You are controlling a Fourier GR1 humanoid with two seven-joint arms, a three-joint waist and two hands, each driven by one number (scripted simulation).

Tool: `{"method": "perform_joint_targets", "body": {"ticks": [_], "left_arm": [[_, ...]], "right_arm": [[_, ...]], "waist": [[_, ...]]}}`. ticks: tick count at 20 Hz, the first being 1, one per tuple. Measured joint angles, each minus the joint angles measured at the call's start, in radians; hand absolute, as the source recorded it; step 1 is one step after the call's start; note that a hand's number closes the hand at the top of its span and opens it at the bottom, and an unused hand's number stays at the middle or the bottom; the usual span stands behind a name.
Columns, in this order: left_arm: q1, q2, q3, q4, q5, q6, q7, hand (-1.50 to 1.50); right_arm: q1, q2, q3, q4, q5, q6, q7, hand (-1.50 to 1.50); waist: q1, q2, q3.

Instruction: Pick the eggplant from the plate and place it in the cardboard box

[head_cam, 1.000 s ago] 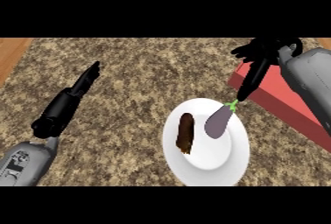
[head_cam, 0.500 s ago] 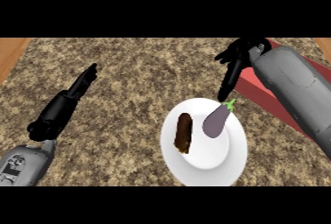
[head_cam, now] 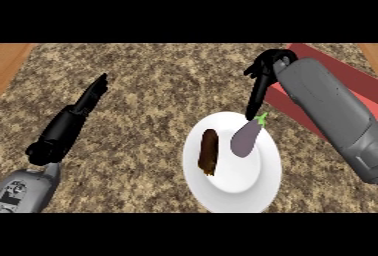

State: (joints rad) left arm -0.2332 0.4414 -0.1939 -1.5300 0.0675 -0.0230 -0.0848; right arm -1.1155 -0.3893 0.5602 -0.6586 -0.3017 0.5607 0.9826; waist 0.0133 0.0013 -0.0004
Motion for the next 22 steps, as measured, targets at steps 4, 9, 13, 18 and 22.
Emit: {"method": "perform_joint_targets", "body": {"ticks": [4,9,13,18,22], "left_arm": [[0.003,-0.002,0.018,0.015,-0.003,-0.016,-0.006,0.00],[0.014,-0.021,0.026,0.014,-0.026,-0.020,-0.015,0.00],[0.007,-0.037,0.037,0.024,-0.044,-0.030,-0.014,0.00],[0.007,-0.054,0.054,0.031,-0.057,-0.047,-0.018,0.00],[0.014,-0.056,0.072,0.032,-0.055,-0.067,-0.023,0.00]], "right_arm": [[0.031,0.025,0.018,0.003,0.034,0.000,-0.005,-1.50],[0.059,0.040,0.016,0.005,0.072,0.003,-0.010,-1.50],[0.082,0.067,-0.010,0.016,0.102,0.002,-0.026,-1.50],[0.133,0.091,-0.033,-0.011,0.132,-0.011,-0.022,-1.50],[0.164,0.095,-0.032,-0.023,0.161,-0.012,-0.019,-1.50]], "waist": [[-0.006,-0.001,0.000],[-0.008,-0.002,0.000],[-0.009,-0.001,0.000],[-0.011,-0.002,0.000],[-0.012,-0.003,0.000]]}}
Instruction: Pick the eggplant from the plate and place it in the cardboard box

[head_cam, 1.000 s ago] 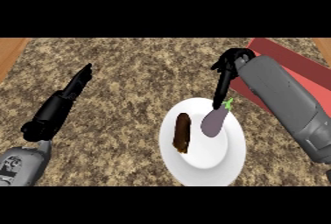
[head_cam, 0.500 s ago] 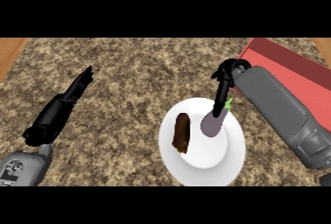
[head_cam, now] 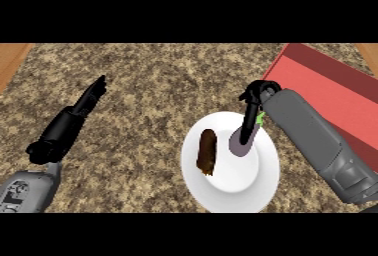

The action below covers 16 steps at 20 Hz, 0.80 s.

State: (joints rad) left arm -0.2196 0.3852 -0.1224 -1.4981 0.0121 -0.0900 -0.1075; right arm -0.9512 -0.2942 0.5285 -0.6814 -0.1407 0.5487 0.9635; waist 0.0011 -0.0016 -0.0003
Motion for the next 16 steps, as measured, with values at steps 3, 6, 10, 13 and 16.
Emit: {"method": "perform_joint_targets", "body": {"ticks": [3,6,10,13,16], "left_arm": [[0.001,0.004,0.012,-0.017,-0.002,-0.010,0.012,0.00],[-0.005,-0.014,0.015,-0.018,-0.016,-0.007,0.022,0.00],[-0.030,-0.026,0.030,-0.002,-0.026,-0.016,0.037,0.00],[-0.002,-0.026,0.035,-0.037,-0.027,-0.032,0.037,0.00],[0.001,-0.037,0.033,-0.049,-0.039,-0.033,0.051,0.00]], "right_arm": [[0.010,-0.006,0.000,-0.002,0.017,0.005,0.003,-1.50],[0.047,-0.018,-0.011,-0.035,0.030,0.010,0.001,-1.50],[0.071,-0.004,-0.032,-0.052,0.050,0.006,0.003,1.50],[0.092,-0.009,-0.039,-0.091,0.077,0.016,-0.018,1.50],[0.128,-0.017,-0.024,-0.145,0.143,0.013,-0.068,1.50]], "waist": [[0.001,0.000,0.000],[-0.002,-0.002,-0.001],[-0.003,-0.007,-0.005],[-0.002,-0.009,-0.007],[-0.003,-0.012,-0.009]]}}
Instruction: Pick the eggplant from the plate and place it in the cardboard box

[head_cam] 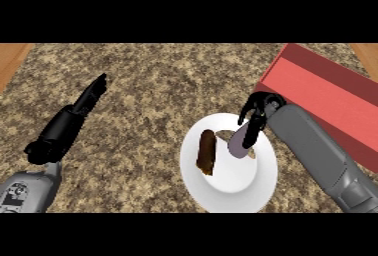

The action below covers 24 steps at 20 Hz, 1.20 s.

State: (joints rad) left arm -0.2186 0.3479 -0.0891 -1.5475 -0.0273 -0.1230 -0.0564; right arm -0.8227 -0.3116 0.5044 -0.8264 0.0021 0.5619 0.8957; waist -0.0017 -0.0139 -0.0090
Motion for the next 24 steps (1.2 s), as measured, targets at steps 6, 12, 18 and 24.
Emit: {"method": "perform_joint_targets", "body": {"ticks": [6,12,18,24], "left_arm": [[0.032,-0.005,0.024,-0.010,-0.005,-0.029,-0.026,0.00],[0.006,-0.006,0.035,0.003,-0.001,-0.037,-0.007,0.00],[0.023,-0.007,0.034,0.008,-0.012,-0.035,-0.020,0.00],[0.023,-0.017,0.040,-0.011,-0.017,-0.022,0.006,0.00]], "right_arm": [[0.009,0.007,-0.015,-0.013,0.131,-0.031,-0.064,1.50],[0.005,0.031,0.089,-0.171,0.285,-0.139,-0.303,1.50],[-0.011,0.025,0.192,-0.394,0.469,-0.348,-0.542,1.50],[0.038,-0.081,0.207,-0.645,0.606,-0.466,-0.606,1.50]], "waist": [[0.004,0.004,0.001],[0.002,0.006,0.007],[-0.001,0.006,0.010],[-0.017,0.004,0.010]]}}
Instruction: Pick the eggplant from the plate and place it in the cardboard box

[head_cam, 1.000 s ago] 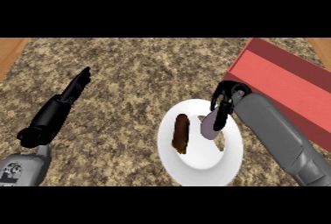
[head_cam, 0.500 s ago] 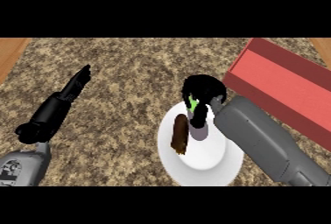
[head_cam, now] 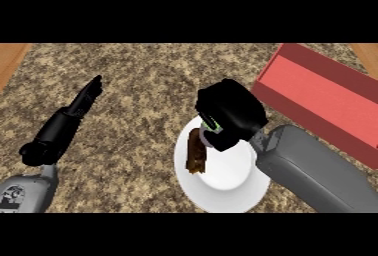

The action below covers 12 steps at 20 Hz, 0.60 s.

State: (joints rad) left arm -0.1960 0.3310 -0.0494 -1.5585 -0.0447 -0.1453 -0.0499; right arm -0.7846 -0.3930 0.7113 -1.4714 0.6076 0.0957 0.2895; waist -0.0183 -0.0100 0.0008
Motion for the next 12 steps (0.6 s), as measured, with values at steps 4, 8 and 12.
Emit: {"method": "perform_joint_targets", "body": {"ticks": [4,8,12], "left_arm": [[0.008,0.006,0.011,0.010,0.001,-0.013,-0.019,0.00],[0.006,-0.003,0.008,0.014,-0.009,-0.008,-0.023,0.00],[-0.002,-0.004,0.013,0.022,-0.013,-0.014,-0.032,0.00]], "right_arm": [[0.032,-0.050,-0.090,-0.148,0.020,-0.023,0.069,1.50],[0.054,-0.054,-0.217,-0.197,0.017,-0.072,0.173,1.50],[0.059,-0.084,-0.356,-0.194,-0.002,-0.088,0.234,1.50]], "waist": [[-0.002,0.002,-0.001],[-0.002,0.004,-0.001],[0.005,0.007,-0.001]]}}
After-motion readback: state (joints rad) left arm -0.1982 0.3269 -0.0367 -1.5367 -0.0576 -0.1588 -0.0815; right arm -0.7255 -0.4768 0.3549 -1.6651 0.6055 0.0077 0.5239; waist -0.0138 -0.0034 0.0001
